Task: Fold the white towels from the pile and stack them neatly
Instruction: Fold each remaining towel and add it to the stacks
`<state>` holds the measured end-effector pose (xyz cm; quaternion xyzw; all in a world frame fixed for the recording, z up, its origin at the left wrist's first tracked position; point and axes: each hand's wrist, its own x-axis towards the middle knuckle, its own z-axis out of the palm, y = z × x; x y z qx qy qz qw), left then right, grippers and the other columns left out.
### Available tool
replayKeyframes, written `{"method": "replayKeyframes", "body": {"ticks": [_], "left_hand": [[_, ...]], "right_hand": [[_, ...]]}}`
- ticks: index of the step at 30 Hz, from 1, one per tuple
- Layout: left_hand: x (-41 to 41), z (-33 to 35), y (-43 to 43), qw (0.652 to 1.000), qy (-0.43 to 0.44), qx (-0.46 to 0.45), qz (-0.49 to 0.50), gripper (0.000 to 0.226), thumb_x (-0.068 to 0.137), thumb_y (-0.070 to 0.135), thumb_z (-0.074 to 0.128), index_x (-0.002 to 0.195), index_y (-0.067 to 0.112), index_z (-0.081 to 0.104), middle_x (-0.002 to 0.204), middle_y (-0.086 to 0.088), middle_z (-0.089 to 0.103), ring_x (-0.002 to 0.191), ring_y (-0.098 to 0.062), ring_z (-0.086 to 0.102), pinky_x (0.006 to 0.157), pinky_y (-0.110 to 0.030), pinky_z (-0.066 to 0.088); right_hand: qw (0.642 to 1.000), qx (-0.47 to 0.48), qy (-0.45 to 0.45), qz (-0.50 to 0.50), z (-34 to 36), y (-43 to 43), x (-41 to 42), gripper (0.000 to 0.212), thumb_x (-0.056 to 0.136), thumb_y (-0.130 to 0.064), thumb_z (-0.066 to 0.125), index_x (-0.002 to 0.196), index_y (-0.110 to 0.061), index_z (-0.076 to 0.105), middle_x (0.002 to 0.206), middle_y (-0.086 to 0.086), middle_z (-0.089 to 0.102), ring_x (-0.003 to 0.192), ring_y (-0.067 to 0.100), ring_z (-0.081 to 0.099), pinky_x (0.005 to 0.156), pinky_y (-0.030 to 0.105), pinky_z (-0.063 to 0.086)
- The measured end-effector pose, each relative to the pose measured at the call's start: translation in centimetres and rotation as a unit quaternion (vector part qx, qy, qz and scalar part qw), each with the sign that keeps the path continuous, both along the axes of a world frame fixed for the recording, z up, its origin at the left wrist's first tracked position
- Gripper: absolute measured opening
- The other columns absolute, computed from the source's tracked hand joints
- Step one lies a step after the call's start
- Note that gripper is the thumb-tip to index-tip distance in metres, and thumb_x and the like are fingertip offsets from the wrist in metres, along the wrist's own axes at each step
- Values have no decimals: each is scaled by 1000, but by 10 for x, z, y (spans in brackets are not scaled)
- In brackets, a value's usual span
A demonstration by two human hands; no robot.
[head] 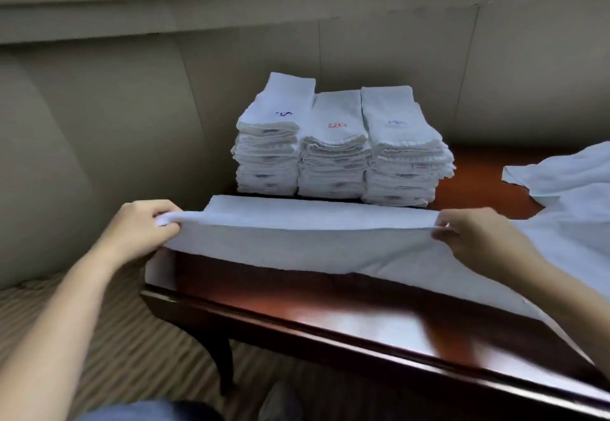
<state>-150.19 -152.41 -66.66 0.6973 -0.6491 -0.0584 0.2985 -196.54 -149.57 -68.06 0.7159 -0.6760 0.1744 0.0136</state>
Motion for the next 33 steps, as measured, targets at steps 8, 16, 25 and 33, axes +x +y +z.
{"method": "replayKeyframes", "body": {"ticks": [8, 16, 25, 33], "left_hand": [[-9, -19, -106, 958, 284, 40, -4, 17, 92, 15, 59, 77, 10, 64, 75, -2, 62, 72, -17, 56, 59, -25, 43], [-8, -70, -152, 984, 41, 107, 140, 20, 89, 30, 53, 75, 17, 48, 77, 0, 54, 72, -25, 52, 59, -28, 33], [-42, -71, -164, 982, -86, -17, 167, 9, 98, 15, 39, 97, 16, 48, 107, -9, 54, 83, -32, 52, 68, -37, 37], [-55, -67, -176, 965, -200, 5, 172, 20, 98, 13, 41, 116, 7, 47, 112, -17, 56, 98, -43, 60, 71, -42, 45]], "right_hand": [[993, 97, 72, 0, -3, -121, -5, 17, 95, -17, 52, 81, -9, 60, 86, 6, 59, 81, 27, 56, 67, 32, 43], [985, 138, 91, -55, -46, -167, -3, 30, 92, -33, 47, 115, -18, 59, 114, 10, 61, 97, 30, 59, 79, 36, 51], [986, 47, 80, -140, -61, -144, 1, 24, 94, -37, 41, 89, -20, 57, 84, 2, 57, 80, 28, 56, 64, 32, 39], [984, 82, 101, -120, -59, -154, 1, 26, 95, -16, 38, 100, -15, 63, 102, 5, 62, 91, 27, 60, 65, 30, 39]]}}
